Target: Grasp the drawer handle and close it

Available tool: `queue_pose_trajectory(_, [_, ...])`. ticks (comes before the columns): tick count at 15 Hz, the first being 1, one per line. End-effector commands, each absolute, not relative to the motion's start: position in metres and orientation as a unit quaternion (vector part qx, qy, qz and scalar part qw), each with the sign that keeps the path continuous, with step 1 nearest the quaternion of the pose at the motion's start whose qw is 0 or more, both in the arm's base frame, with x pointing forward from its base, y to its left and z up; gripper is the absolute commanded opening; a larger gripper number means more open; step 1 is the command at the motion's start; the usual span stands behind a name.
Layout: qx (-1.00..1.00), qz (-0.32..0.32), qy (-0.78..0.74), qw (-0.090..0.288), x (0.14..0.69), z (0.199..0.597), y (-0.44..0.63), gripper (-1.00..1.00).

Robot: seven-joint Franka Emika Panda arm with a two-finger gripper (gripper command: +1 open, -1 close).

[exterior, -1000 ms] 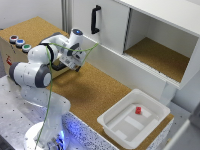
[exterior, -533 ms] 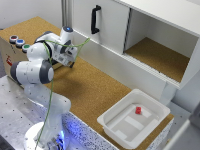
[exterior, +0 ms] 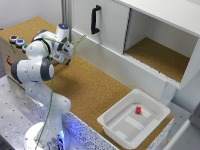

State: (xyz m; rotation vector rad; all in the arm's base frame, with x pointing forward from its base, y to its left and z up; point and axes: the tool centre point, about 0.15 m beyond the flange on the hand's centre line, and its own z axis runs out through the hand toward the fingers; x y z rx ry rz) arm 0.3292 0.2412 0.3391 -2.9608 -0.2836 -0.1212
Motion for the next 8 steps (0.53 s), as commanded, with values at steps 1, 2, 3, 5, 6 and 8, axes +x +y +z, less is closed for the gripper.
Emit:
queue_pose_trajectory(1, [-0.994,-0.064,-0.065,0.066,0.317,0.385,0.173,1.0])
queue_pose_trajectory(2, [-0.993,-0.071,-0.073,0.06,0.316,0.391,0.163,1.0])
queue_pose_trajectory(3, [-0.993,-0.075,-0.078,0.058,0.316,0.396,0.153,1.0])
queue_pose_trajectory(5, [-0.992,-0.077,-0.081,0.059,0.319,0.401,0.133,1.0])
queue_pose_trajectory(6, [-0.992,-0.078,-0.081,0.059,0.319,0.403,0.124,1.0])
queue_pose_trajectory(8, [-0.992,-0.078,-0.074,0.065,0.32,0.407,0.101,1.0])
